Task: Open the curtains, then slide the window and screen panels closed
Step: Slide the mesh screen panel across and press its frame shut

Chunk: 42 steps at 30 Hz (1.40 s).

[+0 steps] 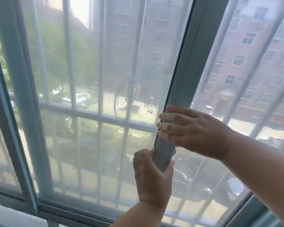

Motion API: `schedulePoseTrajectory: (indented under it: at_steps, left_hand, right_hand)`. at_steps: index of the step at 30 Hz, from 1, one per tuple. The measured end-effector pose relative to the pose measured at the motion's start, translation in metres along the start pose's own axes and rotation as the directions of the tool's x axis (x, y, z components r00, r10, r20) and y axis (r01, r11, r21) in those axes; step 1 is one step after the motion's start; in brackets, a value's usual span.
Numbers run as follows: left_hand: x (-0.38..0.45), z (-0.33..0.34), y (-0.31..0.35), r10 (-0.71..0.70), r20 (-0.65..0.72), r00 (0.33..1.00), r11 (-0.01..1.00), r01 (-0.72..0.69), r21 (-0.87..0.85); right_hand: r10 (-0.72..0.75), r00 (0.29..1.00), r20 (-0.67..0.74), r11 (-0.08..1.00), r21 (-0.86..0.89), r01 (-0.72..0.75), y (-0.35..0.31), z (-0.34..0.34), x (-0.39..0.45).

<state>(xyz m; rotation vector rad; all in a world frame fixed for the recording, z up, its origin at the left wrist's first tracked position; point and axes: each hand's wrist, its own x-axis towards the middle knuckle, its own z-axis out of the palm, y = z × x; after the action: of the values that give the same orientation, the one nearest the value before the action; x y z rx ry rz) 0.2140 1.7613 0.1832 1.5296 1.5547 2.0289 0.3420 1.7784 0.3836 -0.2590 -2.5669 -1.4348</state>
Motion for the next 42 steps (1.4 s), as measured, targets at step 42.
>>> schedulePoseTrajectory:
  at_steps: [42]
  left_hand:
    - [-0.101,0.114,0.091,-0.01,0.105,0.994,0.999,0.014,-0.03]
  right_hand:
    - [0.033,0.979,0.202,0.987,-0.162,0.0,0.011,-0.054,-0.165]
